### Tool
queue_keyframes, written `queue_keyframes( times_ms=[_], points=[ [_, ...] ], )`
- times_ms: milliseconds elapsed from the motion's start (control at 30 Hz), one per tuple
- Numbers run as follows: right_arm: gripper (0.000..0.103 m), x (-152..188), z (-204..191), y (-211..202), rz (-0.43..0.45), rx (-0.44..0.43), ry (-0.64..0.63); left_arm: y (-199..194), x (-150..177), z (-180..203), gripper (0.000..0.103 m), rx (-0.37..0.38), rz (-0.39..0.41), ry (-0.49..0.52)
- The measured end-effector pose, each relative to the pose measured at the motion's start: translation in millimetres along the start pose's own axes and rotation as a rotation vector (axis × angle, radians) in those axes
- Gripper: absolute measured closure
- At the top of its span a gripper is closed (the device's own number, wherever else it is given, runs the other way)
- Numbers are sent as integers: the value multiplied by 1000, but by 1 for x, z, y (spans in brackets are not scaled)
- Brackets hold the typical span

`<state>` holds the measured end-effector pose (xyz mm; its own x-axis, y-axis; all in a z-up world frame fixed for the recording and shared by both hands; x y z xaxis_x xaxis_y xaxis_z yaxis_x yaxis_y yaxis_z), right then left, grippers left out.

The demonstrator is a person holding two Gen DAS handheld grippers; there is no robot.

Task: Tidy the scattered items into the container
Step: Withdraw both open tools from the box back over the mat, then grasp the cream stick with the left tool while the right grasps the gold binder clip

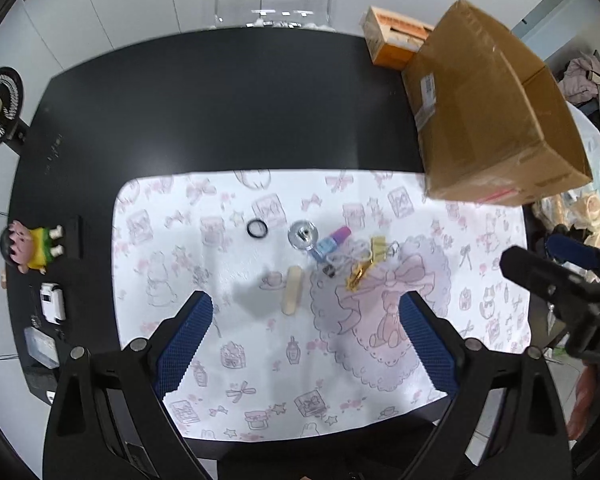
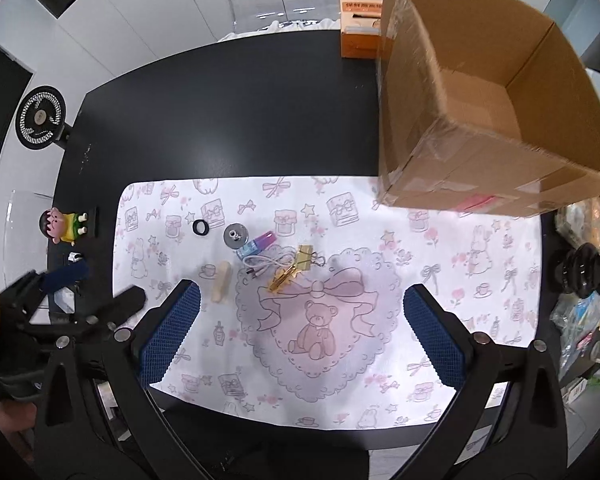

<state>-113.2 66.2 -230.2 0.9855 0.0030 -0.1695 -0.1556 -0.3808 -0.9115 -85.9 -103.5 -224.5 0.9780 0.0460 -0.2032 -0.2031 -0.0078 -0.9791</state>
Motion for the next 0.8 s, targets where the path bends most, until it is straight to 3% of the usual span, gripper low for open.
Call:
queue_keyframes(
  times_ms=[400, 800],
  points=[
    [1, 25, 2, 66, -72, -28, -16, 56, 34, -16, 9, 7, -61, -35],
    [2, 39, 8, 123, -152, -21, -22, 107, 38, -20, 10, -28, -129, -25]
  ],
)
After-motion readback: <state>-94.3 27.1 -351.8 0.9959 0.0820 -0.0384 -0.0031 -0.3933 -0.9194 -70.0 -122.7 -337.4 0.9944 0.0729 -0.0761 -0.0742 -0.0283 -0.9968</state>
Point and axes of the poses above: each gripper's, at about its wrist camera, not at the fingertips, and y roughly the way its jaws point, z to its right, x to its underside, the point moved 4 cm from there along y, roughly the way its jaws point, and after that the axes turned 6 degrees about z, right-handed, at the moved point
